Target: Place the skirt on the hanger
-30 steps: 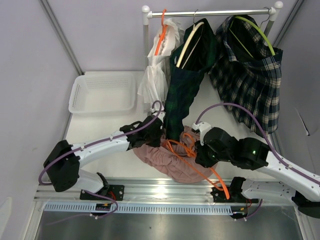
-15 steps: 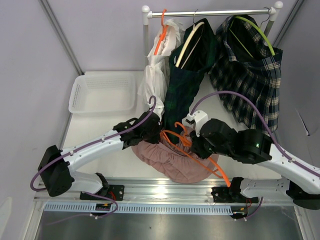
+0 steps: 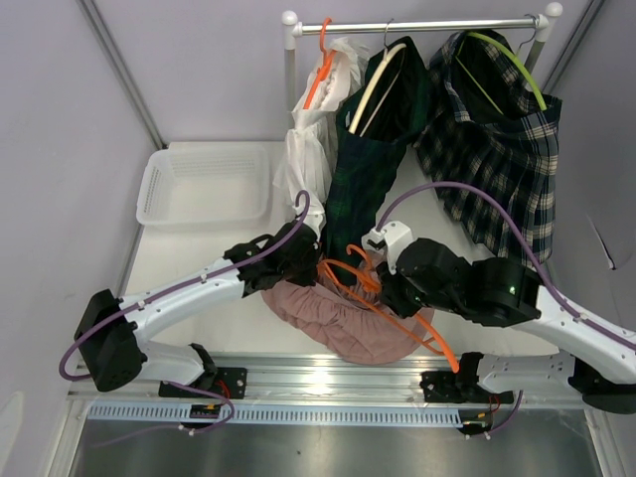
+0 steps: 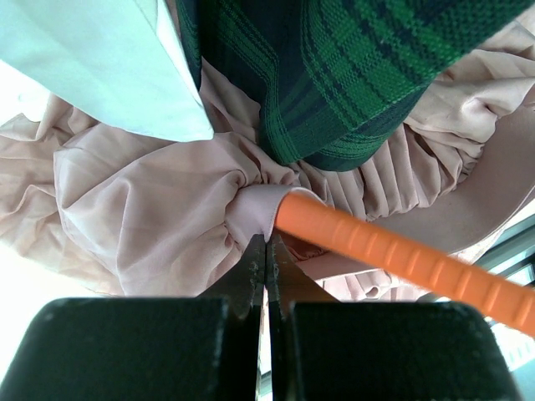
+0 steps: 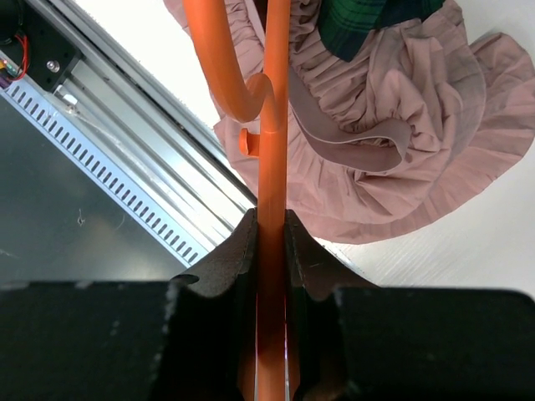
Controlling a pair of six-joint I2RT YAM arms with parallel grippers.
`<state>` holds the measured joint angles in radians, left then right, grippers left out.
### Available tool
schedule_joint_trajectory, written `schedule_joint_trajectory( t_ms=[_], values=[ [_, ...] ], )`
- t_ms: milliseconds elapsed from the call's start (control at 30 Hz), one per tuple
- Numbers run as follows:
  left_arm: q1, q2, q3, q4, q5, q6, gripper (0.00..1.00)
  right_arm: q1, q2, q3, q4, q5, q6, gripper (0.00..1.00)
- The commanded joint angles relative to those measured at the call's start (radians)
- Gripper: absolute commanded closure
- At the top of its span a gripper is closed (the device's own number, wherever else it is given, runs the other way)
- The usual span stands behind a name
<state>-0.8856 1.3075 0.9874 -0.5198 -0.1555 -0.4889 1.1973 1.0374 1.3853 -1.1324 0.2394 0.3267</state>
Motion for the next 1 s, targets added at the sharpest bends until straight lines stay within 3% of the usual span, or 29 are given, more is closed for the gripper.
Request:
schedule_joint_trajectory(
  t_ms=[0,433,967],
  values=[
    [-0.006,-0.024,0.002,0.014,-0.01,0.001,1.0,0.019,-0.002,0.009,0.02,0.009,0.014,1.0],
    [-0.007,-0.065,0.02,-0.006,-0.01,-0.005,1.0,0.041,0.023,-0.037,0.045,-0.008,0.026,1.0],
    [-0.069,-0.165,0.091,-0.081,-0.016,-0.017,1.0,0.041,0.027,-0.109,0.264,-0.049,-0.07,1.0]
  ],
)
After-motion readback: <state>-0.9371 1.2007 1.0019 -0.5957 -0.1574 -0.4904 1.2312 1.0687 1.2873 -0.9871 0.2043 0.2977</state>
